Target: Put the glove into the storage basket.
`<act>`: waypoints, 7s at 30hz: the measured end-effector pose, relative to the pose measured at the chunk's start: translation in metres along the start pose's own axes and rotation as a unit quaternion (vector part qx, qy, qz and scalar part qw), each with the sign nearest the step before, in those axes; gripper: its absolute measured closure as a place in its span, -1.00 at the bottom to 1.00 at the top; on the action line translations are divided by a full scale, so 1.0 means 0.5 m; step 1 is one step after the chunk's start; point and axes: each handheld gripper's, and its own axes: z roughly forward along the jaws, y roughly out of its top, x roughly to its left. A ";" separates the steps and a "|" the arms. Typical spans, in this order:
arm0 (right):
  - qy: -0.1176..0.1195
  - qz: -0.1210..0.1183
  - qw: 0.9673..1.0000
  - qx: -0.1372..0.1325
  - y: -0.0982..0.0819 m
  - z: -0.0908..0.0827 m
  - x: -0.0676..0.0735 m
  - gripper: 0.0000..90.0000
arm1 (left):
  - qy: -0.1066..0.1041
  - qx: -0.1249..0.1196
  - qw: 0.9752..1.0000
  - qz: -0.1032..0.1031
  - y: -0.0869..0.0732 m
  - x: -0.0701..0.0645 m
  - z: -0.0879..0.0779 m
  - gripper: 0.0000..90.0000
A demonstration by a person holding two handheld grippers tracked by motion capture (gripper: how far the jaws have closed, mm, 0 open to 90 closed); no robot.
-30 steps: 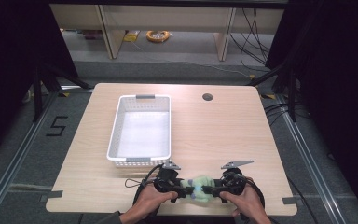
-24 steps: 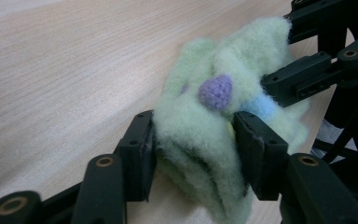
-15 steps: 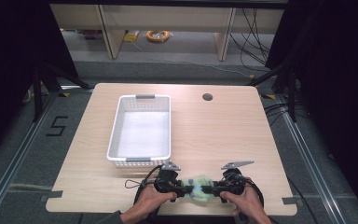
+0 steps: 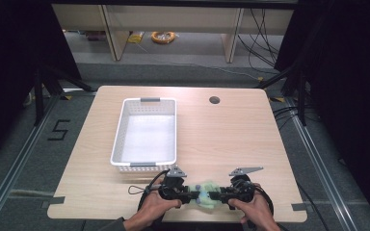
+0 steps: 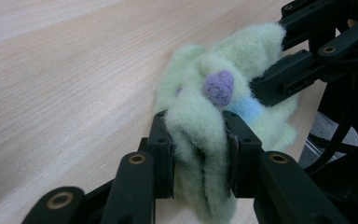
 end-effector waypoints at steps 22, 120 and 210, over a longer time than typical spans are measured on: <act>0.017 -0.021 0.999 -0.025 0.042 -0.038 0.033 0.47 | -0.006 -0.045 0.999 0.017 0.028 -0.018 -0.063 0.52; -0.015 -0.055 0.996 0.074 0.478 0.268 0.087 0.47 | 0.131 -0.019 0.988 -0.075 0.142 0.329 -0.252 0.49; -0.056 -0.137 0.989 0.018 0.417 0.091 0.111 -0.29 | 0.111 -0.063 0.991 -0.025 0.118 0.151 -0.291 -0.40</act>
